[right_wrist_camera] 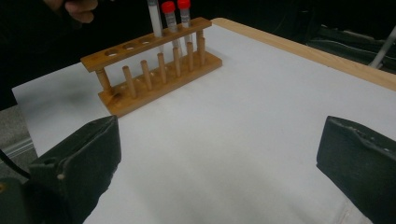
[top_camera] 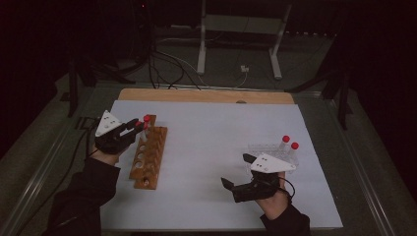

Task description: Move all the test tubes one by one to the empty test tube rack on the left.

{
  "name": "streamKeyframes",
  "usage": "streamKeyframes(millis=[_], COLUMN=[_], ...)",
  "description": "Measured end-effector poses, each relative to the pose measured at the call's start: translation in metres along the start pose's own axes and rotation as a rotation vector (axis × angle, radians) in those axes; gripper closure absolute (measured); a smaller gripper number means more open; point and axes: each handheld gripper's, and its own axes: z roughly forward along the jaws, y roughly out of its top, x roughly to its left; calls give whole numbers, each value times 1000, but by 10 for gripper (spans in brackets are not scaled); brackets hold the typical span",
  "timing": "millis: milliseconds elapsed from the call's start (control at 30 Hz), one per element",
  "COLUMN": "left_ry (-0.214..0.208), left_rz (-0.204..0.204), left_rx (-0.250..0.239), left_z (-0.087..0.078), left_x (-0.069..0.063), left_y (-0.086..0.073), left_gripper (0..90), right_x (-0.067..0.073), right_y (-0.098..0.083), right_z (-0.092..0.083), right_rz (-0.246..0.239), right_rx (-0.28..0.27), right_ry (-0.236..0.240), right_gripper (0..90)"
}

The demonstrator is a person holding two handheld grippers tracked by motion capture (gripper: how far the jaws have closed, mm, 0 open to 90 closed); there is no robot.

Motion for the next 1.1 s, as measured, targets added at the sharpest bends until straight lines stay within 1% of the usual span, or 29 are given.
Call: streamKeyframes(millis=[67,233,333,500,667,867,967,1100], left_ry=[1,4,5,5,9,17,15,2], left_rz=[0,-3,9,14,13,8,-2,-10], left_rx=[12,25,48,72,79,83,83,86], left_z=[3,7,10,13,15,13,12,12], left_x=[0,-2,-3,-4,-5,-5,-4,-2], left_y=[-2,-7,-10,-14,-18,-20,-21,-21], left_gripper=[721,721,721,721,720,719,718,715], right_x=[0,-1,-1,-1,-1,-2,-1,-2], right_y=[0,0,0,0,1,0,0,0], right_z=[0,-1,-1,-2,-2,-2,-2,-2], right_rz=[1,3,3,7,6,9,7,7], right_rx=[-1,-2,-4,-6,-9,-8,-9,-9], right_ry=[2,2,2,7,6,8,9,9], right_gripper=[0,0,0,0,0,0,0,0])
